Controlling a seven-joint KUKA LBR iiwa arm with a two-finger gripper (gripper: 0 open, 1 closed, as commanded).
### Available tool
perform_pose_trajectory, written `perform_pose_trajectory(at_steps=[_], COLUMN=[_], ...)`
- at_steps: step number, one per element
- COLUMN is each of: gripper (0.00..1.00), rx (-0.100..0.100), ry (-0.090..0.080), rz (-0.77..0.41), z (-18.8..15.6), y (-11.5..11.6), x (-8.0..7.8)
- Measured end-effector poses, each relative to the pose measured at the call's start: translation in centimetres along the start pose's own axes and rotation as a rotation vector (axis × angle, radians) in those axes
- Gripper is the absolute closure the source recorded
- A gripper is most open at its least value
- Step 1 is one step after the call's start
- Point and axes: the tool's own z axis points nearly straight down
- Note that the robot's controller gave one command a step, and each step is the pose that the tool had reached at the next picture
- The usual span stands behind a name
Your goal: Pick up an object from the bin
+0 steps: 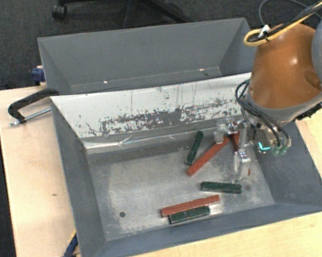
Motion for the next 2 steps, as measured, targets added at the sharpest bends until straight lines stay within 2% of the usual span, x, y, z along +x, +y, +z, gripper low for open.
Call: perform_pose_trajectory(at_steps=[1,2], gripper=[0.0,0.0], rx=[0.001,-0.001], ry=[-0.006,-0.011], rz=[-0.001,0.051], z=[-0.3,6.4], y=[0.0,3.0], x=[-0.1,1.3])
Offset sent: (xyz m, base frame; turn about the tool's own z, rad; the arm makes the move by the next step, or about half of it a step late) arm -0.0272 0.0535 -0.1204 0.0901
